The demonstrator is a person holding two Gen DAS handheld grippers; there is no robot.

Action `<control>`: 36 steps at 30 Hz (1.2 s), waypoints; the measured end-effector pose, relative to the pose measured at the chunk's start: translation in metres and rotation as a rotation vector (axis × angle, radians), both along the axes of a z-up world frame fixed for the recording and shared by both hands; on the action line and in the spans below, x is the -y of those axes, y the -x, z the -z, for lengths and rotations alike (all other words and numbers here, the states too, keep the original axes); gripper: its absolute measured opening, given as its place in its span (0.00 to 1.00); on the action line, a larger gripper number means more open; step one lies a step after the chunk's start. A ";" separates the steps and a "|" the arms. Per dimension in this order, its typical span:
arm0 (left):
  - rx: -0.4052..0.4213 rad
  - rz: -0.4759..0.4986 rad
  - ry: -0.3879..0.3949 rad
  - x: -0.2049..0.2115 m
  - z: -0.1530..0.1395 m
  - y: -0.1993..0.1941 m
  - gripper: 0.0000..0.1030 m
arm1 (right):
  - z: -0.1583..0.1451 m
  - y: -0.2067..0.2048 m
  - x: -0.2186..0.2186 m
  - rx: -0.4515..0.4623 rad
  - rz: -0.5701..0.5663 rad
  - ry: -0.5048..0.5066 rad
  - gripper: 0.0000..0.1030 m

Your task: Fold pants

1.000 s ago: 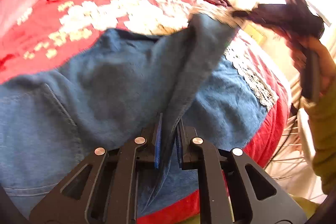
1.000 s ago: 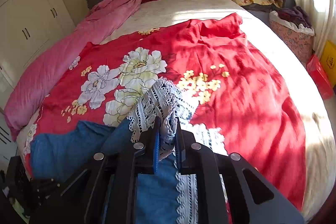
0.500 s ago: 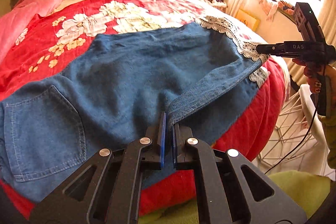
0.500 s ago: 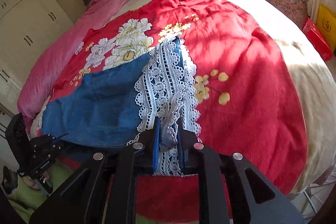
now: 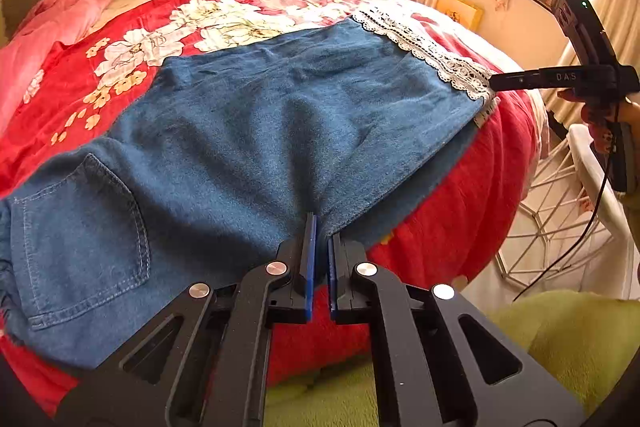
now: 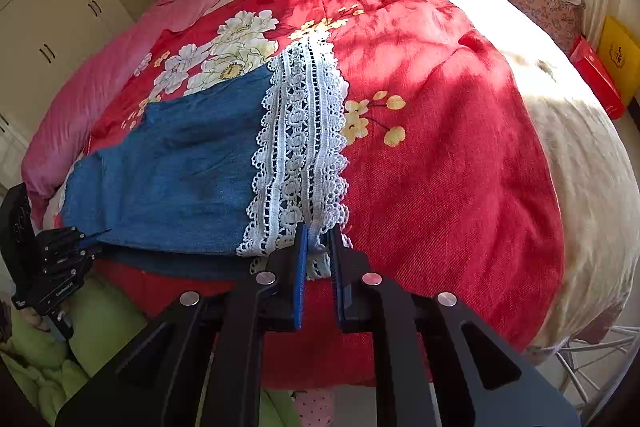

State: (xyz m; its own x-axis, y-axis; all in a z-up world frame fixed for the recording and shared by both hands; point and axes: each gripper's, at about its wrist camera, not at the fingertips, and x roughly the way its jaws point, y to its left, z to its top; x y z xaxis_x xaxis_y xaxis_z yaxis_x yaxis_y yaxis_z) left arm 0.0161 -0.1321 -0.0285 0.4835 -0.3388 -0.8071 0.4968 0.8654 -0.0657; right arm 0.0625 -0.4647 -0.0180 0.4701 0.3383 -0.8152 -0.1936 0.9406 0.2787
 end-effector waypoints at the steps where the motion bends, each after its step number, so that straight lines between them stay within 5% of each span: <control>1: -0.005 0.007 -0.008 0.001 0.001 0.001 0.01 | 0.003 0.001 0.000 -0.003 -0.002 0.015 0.10; 5: -0.047 0.009 -0.042 0.005 0.013 -0.003 0.04 | 0.014 -0.002 -0.004 -0.029 -0.009 0.057 0.14; 7: -0.052 0.019 -0.035 0.005 0.013 -0.001 0.10 | 0.008 -0.003 -0.005 -0.024 -0.007 0.098 0.24; 10: -0.049 0.023 -0.005 0.002 0.007 0.004 0.29 | -0.015 -0.003 0.001 0.046 0.019 0.111 0.26; 14: 0.000 -0.017 0.046 -0.019 -0.014 0.010 0.42 | -0.029 -0.005 -0.016 0.103 -0.023 0.078 0.27; 21: 0.149 -0.360 0.061 -0.114 -0.060 0.006 0.74 | -0.004 -0.018 -0.076 0.073 -0.173 0.063 0.32; 27: 0.082 -0.664 0.064 -0.202 -0.046 -0.005 0.86 | 0.009 -0.025 -0.084 0.038 -0.185 0.068 0.36; 31: -0.020 -0.660 0.154 -0.212 -0.020 -0.018 0.86 | 0.012 -0.025 -0.084 0.025 -0.183 0.070 0.39; 32: -0.030 -0.644 0.156 -0.208 -0.014 -0.020 0.73 | 0.014 -0.025 -0.085 0.020 -0.185 0.074 0.39; 33: -0.035 -0.637 0.143 -0.203 -0.009 -0.023 0.48 | 0.015 -0.025 -0.086 0.016 -0.187 0.078 0.39; 36: -0.011 -0.644 0.113 -0.198 -0.008 -0.026 0.33 | 0.020 -0.024 -0.087 -0.002 -0.194 0.092 0.40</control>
State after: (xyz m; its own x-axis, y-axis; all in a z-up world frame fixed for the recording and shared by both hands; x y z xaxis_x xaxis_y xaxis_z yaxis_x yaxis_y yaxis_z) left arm 0.0422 0.0662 -0.0205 0.6103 -0.0672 -0.7893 -0.1196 0.9772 -0.1756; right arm 0.0865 -0.3772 -0.0378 0.4020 0.3462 -0.8477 -0.3728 0.9074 0.1938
